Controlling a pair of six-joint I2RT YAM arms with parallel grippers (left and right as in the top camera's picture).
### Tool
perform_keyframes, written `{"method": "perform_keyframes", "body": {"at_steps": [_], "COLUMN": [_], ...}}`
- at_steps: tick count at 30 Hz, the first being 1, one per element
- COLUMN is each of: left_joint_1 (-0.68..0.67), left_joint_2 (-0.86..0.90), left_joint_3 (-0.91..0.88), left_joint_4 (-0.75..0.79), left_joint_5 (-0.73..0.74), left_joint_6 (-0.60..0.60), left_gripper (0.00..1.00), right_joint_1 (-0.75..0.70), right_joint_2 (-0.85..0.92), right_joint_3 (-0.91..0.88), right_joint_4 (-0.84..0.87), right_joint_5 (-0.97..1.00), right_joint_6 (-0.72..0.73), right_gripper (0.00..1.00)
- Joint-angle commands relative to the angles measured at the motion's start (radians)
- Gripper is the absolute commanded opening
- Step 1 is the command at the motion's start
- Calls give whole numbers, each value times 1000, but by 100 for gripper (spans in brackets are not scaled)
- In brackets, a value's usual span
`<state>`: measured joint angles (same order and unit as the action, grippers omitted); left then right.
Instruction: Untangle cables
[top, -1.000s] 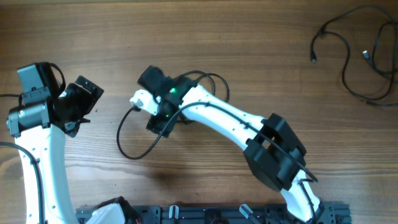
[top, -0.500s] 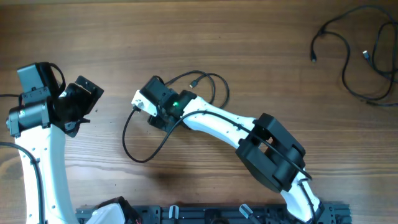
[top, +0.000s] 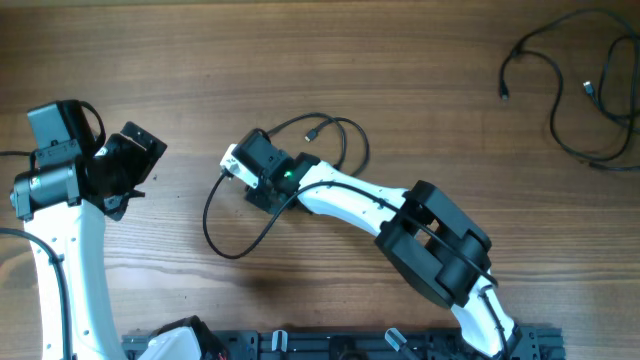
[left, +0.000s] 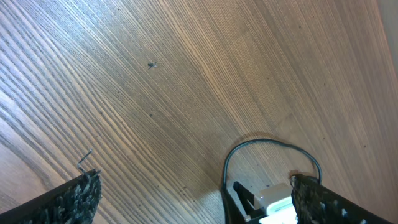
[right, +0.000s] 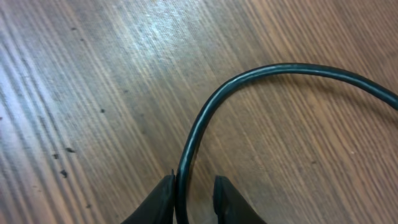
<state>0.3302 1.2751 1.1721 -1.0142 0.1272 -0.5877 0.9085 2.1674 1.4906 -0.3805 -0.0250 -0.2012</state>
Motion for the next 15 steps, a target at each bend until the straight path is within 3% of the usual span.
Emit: {"method": "perform_keyframes", "body": {"at_steps": [1, 4, 6, 9, 12, 15], "left_joint_1": [6, 6, 6, 6, 6, 6], "left_joint_2": [-14, -14, -14, -14, -14, -14], "left_joint_3": [10, 10, 10, 10, 10, 10], "left_joint_4": [1, 1, 1, 1, 1, 1], "left_joint_5": [-14, -13, -13, -13, -14, -13], "left_joint_6": [5, 5, 5, 5, 5, 5], "left_gripper": [100, 100, 100, 100, 100, 100], "right_joint_1": [-11, -11, -11, -14, -50, -174], "right_joint_2": [23, 45, 48, 38, -36, -265], "right_joint_3": [-6, -6, -6, 1, 36, 117], "right_joint_4": [0, 13, 19, 26, -1, -121], "right_joint_5": [-76, -96, -96, -63, 3, -27], "right_joint_6": [15, 14, 21, 80, 214, 230], "right_gripper": [32, 37, 32, 4, 4, 4]}}
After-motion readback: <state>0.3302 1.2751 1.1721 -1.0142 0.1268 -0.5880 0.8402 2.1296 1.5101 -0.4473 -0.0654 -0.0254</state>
